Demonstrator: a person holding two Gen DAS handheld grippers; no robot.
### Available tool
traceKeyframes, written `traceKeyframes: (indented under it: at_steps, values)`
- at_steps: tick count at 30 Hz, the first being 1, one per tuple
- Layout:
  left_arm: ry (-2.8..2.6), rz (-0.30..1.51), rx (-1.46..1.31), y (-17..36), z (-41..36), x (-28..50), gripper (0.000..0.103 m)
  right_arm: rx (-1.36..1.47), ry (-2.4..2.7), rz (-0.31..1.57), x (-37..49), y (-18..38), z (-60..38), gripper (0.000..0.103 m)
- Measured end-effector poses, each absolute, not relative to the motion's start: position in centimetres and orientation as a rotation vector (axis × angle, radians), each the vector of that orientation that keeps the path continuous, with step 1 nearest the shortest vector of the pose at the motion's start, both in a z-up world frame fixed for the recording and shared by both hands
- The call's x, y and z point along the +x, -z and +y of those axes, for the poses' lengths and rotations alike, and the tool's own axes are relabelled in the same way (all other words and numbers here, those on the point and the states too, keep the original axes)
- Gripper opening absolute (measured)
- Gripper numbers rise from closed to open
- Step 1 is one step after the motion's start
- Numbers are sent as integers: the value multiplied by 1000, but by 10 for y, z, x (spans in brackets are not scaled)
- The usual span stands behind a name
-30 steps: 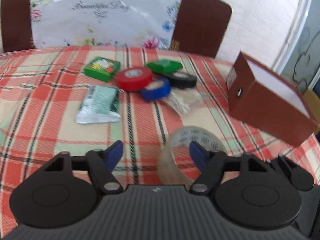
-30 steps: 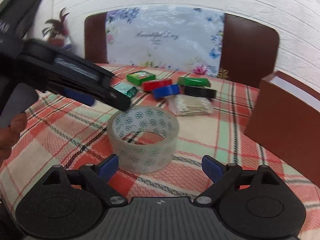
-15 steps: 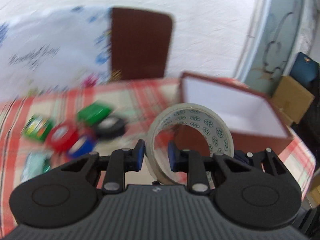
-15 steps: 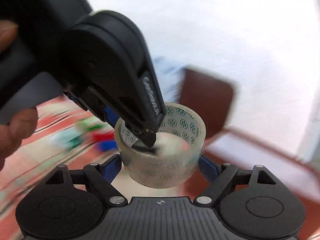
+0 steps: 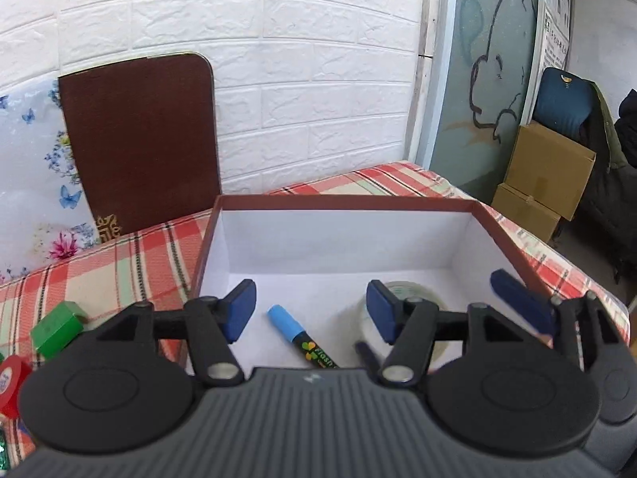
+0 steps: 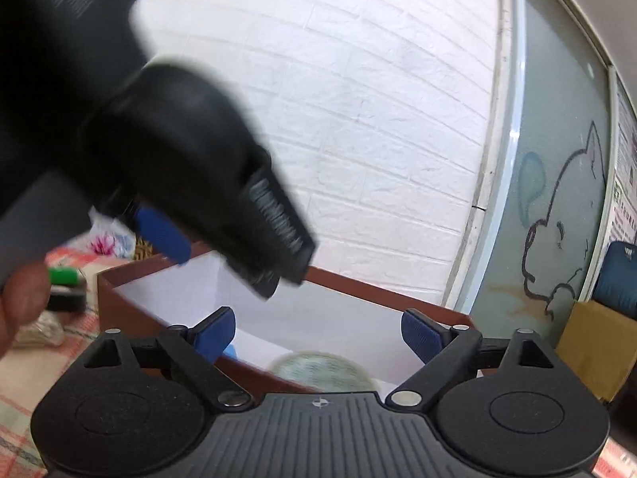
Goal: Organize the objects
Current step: 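Move the left gripper to the bag of cotton swabs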
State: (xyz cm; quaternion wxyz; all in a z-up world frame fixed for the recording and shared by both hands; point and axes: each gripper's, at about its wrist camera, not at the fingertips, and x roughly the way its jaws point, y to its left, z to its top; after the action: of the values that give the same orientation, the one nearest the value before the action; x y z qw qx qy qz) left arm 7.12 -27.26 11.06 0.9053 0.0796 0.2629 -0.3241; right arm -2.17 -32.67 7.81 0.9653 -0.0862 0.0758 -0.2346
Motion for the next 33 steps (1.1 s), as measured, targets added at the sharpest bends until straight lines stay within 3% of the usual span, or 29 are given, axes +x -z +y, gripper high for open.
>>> traceKeyframes:
  at_steps: [6,12,18,20,22,24,25,26,29,31,33]
  values:
    - [663,488,137,-105,-217,42,64,-83,382,101,-59,-71,-295,89]
    - [518,575,129,-64,-142,34,68,-77,114,310,-38,-47,-233,87]
    - [187,715,104,-18,-54,64,68,-83,-63,452,-9,-36,-197,63]
    - [120,703,58,-8,-27,71,76,-77,-77,470,7,-35,-187,59]
    - [104,651,34,2,-9,72,93,-74,-74,463,22,-35,-179,57]
    - [132,628,-46,0,2,73,93,-108,-49,455,47,-35,-175,64]
    - [132,628,-45,1,2,73,93,-127,-38,457,58,-34,-173,77]
    - [133,625,-32,1,-2,73,94,-138,-29,453,65,-35,-172,82]
    - [137,625,-23,2,-2,73,96,-156,-84,537,99,-26,-171,83]
    - [142,623,-30,3,-3,73,96,-121,-103,569,109,-23,-175,76]
    - [141,622,-30,4,-3,71,96,-87,-116,567,103,-25,-181,58]
